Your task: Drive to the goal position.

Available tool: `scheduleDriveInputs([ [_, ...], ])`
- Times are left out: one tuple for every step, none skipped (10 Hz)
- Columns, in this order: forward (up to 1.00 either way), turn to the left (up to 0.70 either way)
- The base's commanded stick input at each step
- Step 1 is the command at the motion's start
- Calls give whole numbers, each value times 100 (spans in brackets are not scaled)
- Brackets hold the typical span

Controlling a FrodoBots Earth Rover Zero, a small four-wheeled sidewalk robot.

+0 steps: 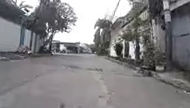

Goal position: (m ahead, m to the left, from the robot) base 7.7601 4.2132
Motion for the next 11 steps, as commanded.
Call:
scheduleDriveInputs([
  [100, 0],
  [100, 4],
  [100, 4],
  [100, 4],
  [100, 4],
  [100, 4],
  [100, 4],
  [100, 4],
  [100, 4],
  [100, 4],
  [100, 4],
])
